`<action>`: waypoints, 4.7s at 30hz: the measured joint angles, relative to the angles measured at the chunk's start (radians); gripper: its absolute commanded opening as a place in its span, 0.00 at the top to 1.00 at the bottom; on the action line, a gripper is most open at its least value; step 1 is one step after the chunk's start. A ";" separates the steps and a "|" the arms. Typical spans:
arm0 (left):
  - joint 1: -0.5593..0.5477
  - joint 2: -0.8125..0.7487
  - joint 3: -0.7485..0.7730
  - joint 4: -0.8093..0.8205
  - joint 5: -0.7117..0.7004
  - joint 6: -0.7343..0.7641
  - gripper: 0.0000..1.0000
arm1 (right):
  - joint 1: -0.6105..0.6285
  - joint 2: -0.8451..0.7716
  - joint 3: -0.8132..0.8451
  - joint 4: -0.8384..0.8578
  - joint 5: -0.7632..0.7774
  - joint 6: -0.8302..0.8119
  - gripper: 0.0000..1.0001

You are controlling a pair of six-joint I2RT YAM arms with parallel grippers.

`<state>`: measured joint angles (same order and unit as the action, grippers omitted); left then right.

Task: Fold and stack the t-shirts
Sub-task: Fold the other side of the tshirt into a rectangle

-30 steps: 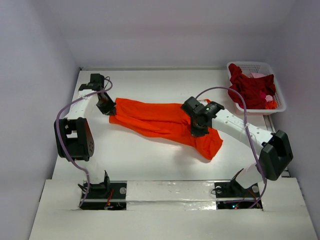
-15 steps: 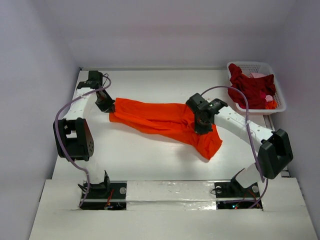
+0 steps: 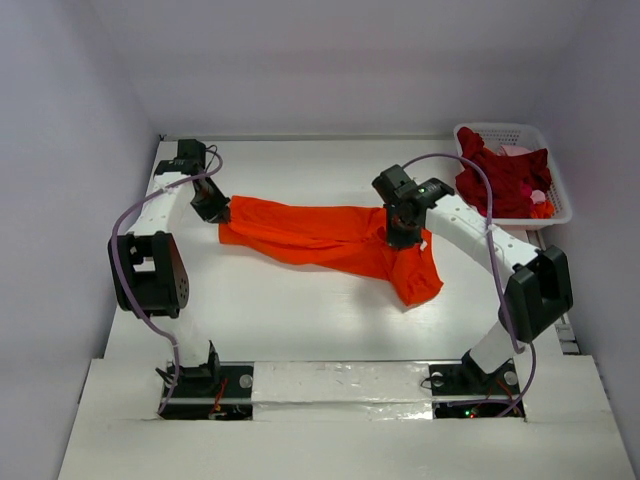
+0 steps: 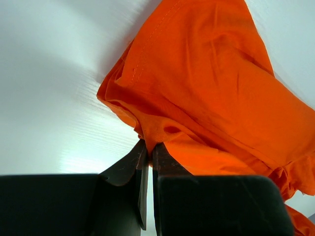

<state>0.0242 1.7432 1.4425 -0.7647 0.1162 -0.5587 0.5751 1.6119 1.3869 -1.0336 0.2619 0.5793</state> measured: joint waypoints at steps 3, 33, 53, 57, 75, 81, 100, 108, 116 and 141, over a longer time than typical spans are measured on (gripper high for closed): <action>0.000 0.010 0.002 -0.001 0.000 0.000 1.00 | -0.004 0.027 0.037 0.000 -0.001 -0.015 1.00; 0.018 0.092 0.097 -0.007 -0.008 -0.004 1.00 | -0.109 0.093 0.059 0.020 -0.054 -0.060 1.00; 0.018 0.177 0.170 -0.010 -0.009 -0.008 1.00 | -0.196 0.222 0.091 0.048 -0.114 -0.087 1.00; 0.018 0.193 0.174 -0.010 -0.012 -0.008 1.00 | -0.196 0.239 0.111 0.049 -0.122 -0.087 1.00; 0.018 0.257 0.190 0.013 -0.015 -0.009 1.00 | -0.202 0.261 0.130 0.053 -0.146 -0.085 1.00; 0.018 0.272 0.196 0.014 -0.016 -0.009 1.00 | -0.209 0.267 0.129 0.061 -0.158 -0.080 1.00; 0.018 0.286 0.196 0.016 -0.018 -0.010 0.84 | -0.230 0.277 0.121 0.074 -0.172 -0.060 1.00; 0.018 0.286 0.196 0.022 -0.023 -0.018 0.24 | -0.235 0.280 0.101 0.084 -0.177 -0.054 0.40; 0.023 0.286 0.196 0.019 -0.039 -0.019 0.01 | -0.235 0.280 0.090 0.100 -0.177 -0.051 0.00; 0.017 0.185 0.241 0.138 0.046 -0.010 1.00 | -0.235 0.211 0.263 0.106 -0.123 -0.097 1.00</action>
<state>0.0414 1.9282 1.6840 -0.6262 0.1623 -0.5682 0.3397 1.8225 1.6497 -0.9272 0.1387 0.4820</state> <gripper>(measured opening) 0.003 0.010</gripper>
